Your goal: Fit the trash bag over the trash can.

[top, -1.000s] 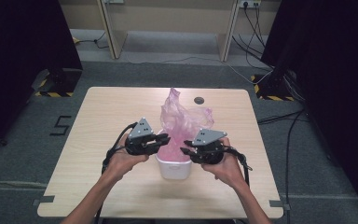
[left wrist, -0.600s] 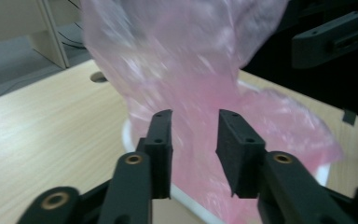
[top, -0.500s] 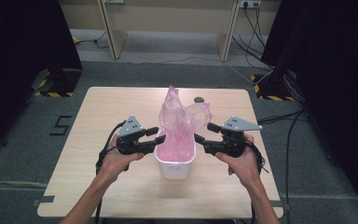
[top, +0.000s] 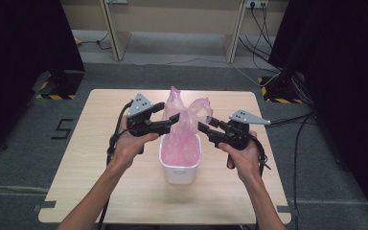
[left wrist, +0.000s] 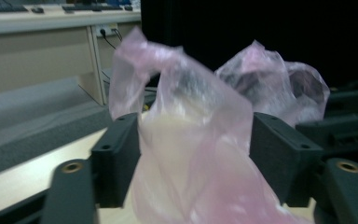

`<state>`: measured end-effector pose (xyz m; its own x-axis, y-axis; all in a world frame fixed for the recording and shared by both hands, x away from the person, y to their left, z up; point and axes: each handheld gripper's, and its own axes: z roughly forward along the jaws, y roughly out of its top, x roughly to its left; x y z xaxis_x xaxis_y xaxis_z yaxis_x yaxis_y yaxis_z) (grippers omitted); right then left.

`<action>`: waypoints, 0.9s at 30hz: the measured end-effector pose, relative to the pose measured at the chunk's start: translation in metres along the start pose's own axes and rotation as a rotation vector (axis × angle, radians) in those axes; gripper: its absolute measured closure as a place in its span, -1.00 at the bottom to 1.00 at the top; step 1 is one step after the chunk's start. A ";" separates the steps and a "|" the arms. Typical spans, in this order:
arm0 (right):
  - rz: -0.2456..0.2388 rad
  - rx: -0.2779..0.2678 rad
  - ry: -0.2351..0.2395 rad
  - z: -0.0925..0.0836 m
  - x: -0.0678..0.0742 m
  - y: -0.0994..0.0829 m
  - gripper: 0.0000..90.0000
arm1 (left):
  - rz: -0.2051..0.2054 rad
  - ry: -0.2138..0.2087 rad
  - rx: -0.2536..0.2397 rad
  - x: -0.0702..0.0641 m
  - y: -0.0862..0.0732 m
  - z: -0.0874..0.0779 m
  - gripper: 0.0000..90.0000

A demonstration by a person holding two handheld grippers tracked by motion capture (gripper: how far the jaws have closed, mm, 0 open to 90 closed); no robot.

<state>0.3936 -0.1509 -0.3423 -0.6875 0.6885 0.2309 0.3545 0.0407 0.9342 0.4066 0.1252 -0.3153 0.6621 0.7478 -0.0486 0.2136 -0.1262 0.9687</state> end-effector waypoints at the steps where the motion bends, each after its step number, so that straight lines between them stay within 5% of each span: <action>1: -0.007 -0.002 0.000 0.000 0.000 0.000 0.38 | 0.013 0.020 -0.007 0.000 0.001 0.003 -0.15; 6: -0.031 -0.014 0.016 0.001 -0.004 -0.003 0.75 | 0.026 -0.031 -0.018 0.000 -0.008 0.006 0.67; 9: -0.033 -0.030 0.026 -0.002 -0.006 -0.006 0.90 | 0.028 -0.050 -0.012 0.002 -0.019 -0.005 0.88; 12: -0.027 -0.042 0.035 -0.007 -0.009 -0.011 0.98 | 0.002 -0.092 -0.016 0.007 -0.031 -0.021 0.94; 20: -0.034 -0.022 0.065 -0.025 -0.013 -0.034 1.00 | -0.012 -0.110 0.041 0.017 -0.070 -0.057 0.96; 27: -0.045 0.046 0.062 -0.031 -0.017 -0.057 1.00 | -0.041 -0.144 0.082 0.017 -0.099 -0.077 0.96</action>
<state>0.3652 -0.1879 -0.3913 -0.7408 0.6391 0.2068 0.3502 0.1049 0.9308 0.3420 0.2006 -0.3933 0.7468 0.6528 -0.1273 0.2961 -0.1548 0.9425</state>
